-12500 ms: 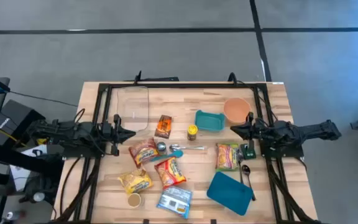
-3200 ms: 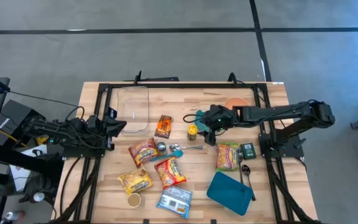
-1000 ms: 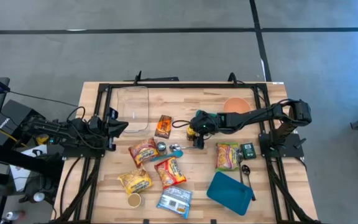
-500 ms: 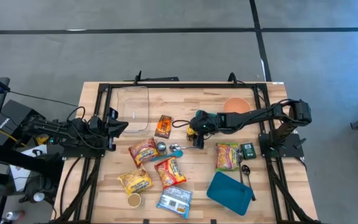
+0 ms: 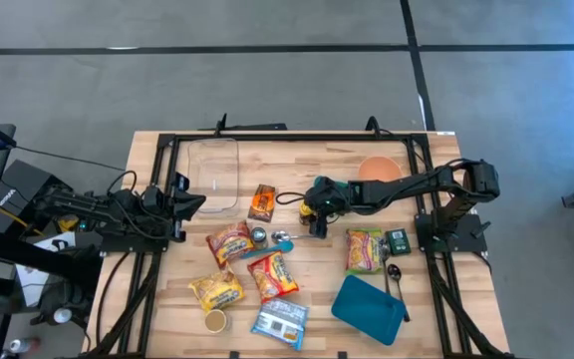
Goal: Pick & Place Food Item
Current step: Put the yellow seasoning bottle into the blue bin
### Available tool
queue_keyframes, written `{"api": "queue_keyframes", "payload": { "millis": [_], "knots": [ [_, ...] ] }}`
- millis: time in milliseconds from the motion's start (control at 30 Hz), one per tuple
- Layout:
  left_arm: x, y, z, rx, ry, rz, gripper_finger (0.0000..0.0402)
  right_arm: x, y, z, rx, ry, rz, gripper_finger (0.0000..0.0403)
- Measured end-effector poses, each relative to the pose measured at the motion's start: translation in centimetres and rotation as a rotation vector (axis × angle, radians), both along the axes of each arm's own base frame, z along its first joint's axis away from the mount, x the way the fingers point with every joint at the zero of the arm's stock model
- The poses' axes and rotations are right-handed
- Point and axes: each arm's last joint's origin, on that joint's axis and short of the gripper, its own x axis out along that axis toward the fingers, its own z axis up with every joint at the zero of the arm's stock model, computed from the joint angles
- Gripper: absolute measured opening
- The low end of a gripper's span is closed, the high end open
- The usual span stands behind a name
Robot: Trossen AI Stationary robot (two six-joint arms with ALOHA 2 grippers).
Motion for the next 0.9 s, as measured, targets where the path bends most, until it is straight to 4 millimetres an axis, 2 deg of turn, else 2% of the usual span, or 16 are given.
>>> {"api": "queue_keyframes", "payload": {
  "millis": [333,433,533,667,900],
  "knots": [
    [0.0,0.0,0.0,0.0,0.0,0.0,0.0013,0.0,0.0,0.0,0.0,0.0,0.001,0.0217],
    [0.0,0.0,0.0,0.0,0.0,0.0,0.0013,-0.1,0.0,0.5,0.001,0.011,0.001,0.0217],
    [0.0,0.0,0.0,0.0,0.0,0.0,0.0013,-0.1,0.3,2.1,-0.004,-0.012,0.013,0.0217],
    [0.1,0.0,-0.1,0.002,0.005,-0.003,0.0013,-0.9,1.2,4.5,-0.009,-0.038,0.042,0.0217],
    [0.2,0.0,-0.1,0.0,0.01,0.004,0.0013,-4.1,3.4,9.0,0.013,-0.125,0.086,0.0217]
  ]
}}
